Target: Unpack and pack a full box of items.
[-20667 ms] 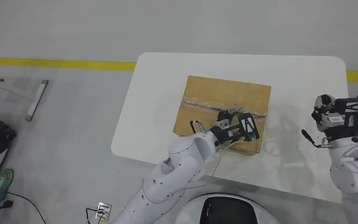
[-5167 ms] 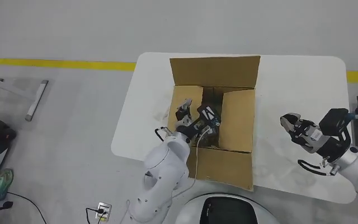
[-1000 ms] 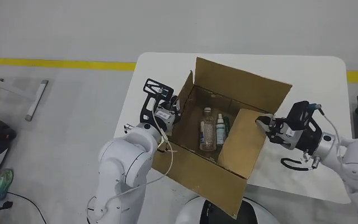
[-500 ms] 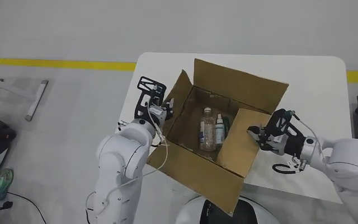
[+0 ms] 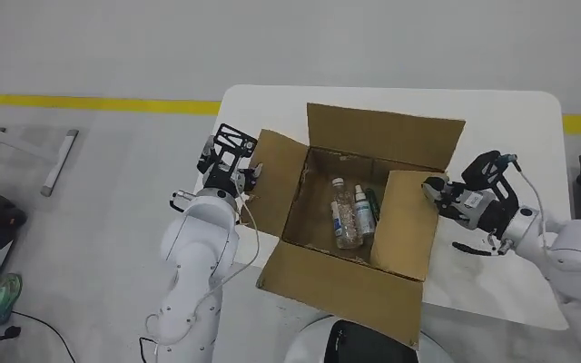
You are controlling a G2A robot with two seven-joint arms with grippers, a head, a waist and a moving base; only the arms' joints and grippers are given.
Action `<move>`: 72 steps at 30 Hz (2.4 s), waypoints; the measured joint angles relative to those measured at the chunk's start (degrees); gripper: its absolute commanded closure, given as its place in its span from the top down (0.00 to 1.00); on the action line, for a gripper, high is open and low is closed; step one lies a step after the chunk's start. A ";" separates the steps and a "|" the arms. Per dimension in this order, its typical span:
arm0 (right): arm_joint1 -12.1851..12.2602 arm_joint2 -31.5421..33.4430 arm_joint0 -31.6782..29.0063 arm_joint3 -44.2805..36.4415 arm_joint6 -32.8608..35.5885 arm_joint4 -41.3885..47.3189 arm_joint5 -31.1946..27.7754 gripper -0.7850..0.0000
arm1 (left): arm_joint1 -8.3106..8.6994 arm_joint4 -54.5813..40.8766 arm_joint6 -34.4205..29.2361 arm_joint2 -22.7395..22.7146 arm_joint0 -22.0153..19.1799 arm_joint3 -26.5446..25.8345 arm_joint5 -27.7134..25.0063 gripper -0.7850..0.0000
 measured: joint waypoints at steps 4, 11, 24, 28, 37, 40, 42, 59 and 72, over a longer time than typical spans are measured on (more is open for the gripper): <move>0.04 -0.63 1.61 1.38 0.19 0.05 -0.13 0.00 | 0.21 1.02 0.33 -0.86 1.36 -0.32 -0.11 1.00; -0.06 1.37 2.88 1.66 -4.93 1.22 1.05 0.00 | 0.37 0.26 0.13 -2.05 2.62 -1.48 -0.16 1.00; -0.44 10.89 -15.51 0.27 -10.23 -0.01 2.33 0.00 | 0.50 -1.72 0.97 -2.83 2.21 -6.73 -0.15 1.00; -0.61 6.62 -13.11 0.98 -9.75 -1.50 2.76 0.00 | 0.56 -2.32 0.67 -3.11 1.92 -7.72 -0.60 1.00; -1.06 -2.93 -1.38 5.64 -8.91 -5.36 3.02 0.00 | 0.62 -4.81 0.49 -3.58 1.60 -11.63 -0.49 1.00; -1.21 -4.59 1.43 7.52 -8.86 -5.94 3.15 0.00 | 0.52 -8.31 0.16 -3.14 1.40 -13.36 -0.81 1.00; -1.23 -4.75 2.15 7.97 -9.03 -6.30 3.19 0.00 | 0.41 -11.33 -0.22 -2.67 1.11 -14.11 -1.04 1.00; -0.76 8.10 -10.82 4.54 -12.98 -2.84 1.80 0.00 | -1.14 -50.81 -10.07 10.86 -2.51 -7.25 2.29 1.00; -0.90 10.03 -13.40 0.77 -14.50 -4.00 0.92 0.00 | -1.16 -50.67 -10.79 12.43 -2.79 -5.16 2.58 1.00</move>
